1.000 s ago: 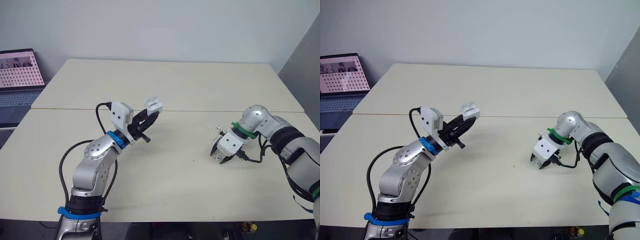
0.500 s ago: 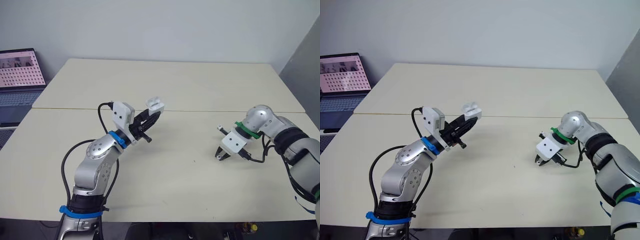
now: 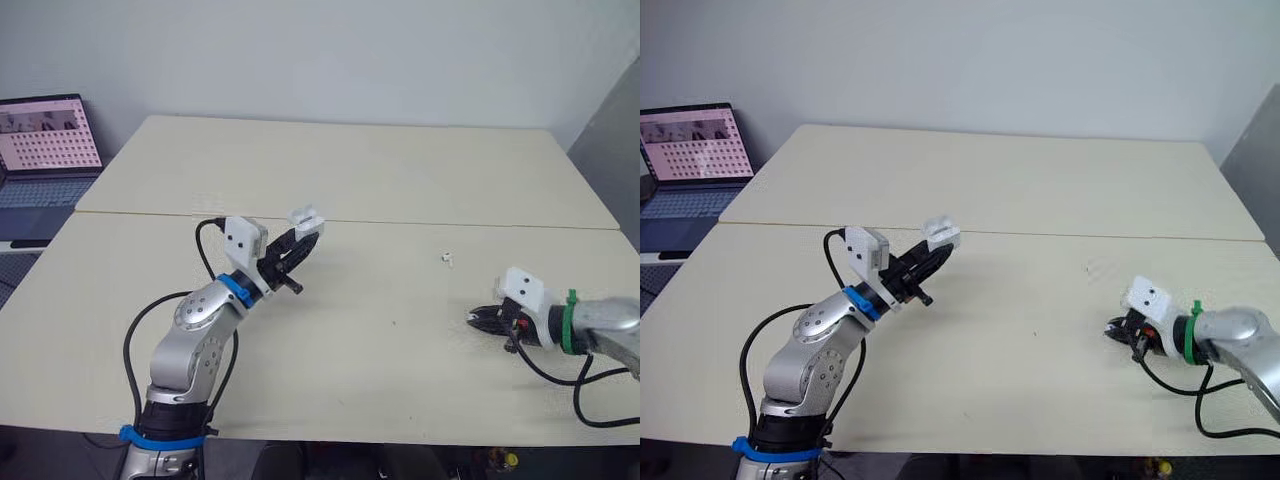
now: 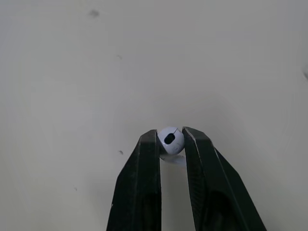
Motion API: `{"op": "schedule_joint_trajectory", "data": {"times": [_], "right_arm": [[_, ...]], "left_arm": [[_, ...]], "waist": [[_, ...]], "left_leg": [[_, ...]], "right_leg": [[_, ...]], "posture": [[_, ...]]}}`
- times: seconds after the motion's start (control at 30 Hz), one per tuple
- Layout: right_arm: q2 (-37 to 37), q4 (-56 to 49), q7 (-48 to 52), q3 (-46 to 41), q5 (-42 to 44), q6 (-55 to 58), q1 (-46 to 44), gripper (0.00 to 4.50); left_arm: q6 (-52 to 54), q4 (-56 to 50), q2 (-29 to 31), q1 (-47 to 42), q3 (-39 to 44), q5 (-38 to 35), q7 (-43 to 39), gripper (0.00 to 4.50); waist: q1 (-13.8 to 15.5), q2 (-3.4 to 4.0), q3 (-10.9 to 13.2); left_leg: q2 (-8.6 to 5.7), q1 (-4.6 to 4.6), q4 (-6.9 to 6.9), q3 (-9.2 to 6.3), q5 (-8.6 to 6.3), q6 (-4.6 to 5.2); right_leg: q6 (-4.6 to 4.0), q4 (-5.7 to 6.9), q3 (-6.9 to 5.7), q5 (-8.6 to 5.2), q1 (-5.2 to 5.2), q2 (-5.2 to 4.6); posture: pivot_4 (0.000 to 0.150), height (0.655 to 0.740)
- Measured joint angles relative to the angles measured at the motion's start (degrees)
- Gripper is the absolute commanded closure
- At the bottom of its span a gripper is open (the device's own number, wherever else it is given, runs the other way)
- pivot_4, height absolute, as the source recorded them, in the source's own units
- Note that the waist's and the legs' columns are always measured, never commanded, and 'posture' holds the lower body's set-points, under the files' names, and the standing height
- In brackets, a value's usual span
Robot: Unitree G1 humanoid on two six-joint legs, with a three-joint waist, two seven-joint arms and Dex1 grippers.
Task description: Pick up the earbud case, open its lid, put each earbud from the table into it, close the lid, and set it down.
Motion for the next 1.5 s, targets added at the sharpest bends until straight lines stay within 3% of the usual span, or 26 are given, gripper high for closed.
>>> {"op": "schedule_joint_trajectory", "data": {"times": [0.1,0.23,0.5,0.63,0.73,1.0,1.27,1.5], "right_arm": [[8.2,-6.4,-10.7,-7.8,3.0,12.5,3.5,4.15],[18.8,-8.9,-21.2,-12.1,4.1,22.7,1.5,4.15],[24.4,-8.8,-27.5,-14.5,3.0,31.9,-3.4,4.15],[25.0,-9.0,-27.2,-14.3,1.8,32.7,-3.1,2.82],[24.4,-9.0,-25.9,-14.2,1.6,32.6,-3.0,1.79],[17.7,-8.9,-17.9,-11.3,1.2,30.2,-3.7,1.79],[4.0,-5.1,-4.8,-11.3,5.0,32.5,-19.6,1.79],[-0.4,-0.3,4.7,-2.7,3.0,27.7,-16.6,1.79]], "left_arm": [[0.0,0.3,0.0,-0.9,-0.1,0.0,-0.8,3.74],[0.2,1.0,0.1,-2.4,-0.5,0.0,-1.2,3.74],[1.0,1.0,0.8,-2.6,-0.7,0.0,-2.3,3.74],[1.3,1.0,0.9,-2.6,-0.7,0.0,-2.3,3.74],[1.7,0.9,1.0,-2.5,-0.7,0.0,-2.3,3.74],[2.3,0.6,1.1,-1.6,-0.7,-0.1,-2.1,3.74],[2.3,0.1,1.2,-0.1,-0.4,-0.1,-2.1,3.74],[2.2,0.1,0.8,-0.2,-0.4,-0.1,-2.0,3.74]], "waist": [[0.0,-0.03,0.0],[-0.1,-0.06,0.0],[-0.1,-0.08,-0.1],[-0.1,-0.1,-0.1],[-0.1,-0.1,-0.1],[-0.1,-0.09,-0.1],[-0.3,-0.11,-0.1],[0.0,-0.11,-0.1]], "left_leg": [[0.02,0.0,0.03,0.0,0.0,0.0],[0.04,-0.03,-0.01,0.06,0.0,0.0],[0.05,-0.08,-0.15,0.04,-0.01,0.01],[0.05,-0.07,-0.13,0.04,-0.01,0.01],[0.06,-0.06,-0.13,0.04,-0.01,0.01],[0.06,-0.09,-0.15,0.09,-0.01,0.01],[0.08,-0.11,-0.2,0.02,-0.02,0.02],[0.07,-0.26,-0.27,0.11,-0.07,0.04]], "right_leg": [[-0.01,-0.01,0.01,0.0,0.01,0.04],[0.0,-0.11,0.05,0.0,-0.01,0.06],[0.13,-0.28,-0.01,0.07,-0.02,0.06],[0.09,-0.28,0.0,0.05,-0.01,0.06],[0.03,-0.28,0.0,0.01,-0.01,0.07],[0.05,-0.29,0.03,0.02,-0.04,0.06],[0.02,-0.37,-0.09,0.01,-0.04,0.06],[0.22,-0.79,-0.05,0.12,-0.04,0.01]], "posture": [[0.15,0.74],[0.15,0.74],[0.15,0.74],[0.15,0.74],[0.15,0.74],[0.15,0.74],[0.15,0.74],[0.15,0.74]]}}
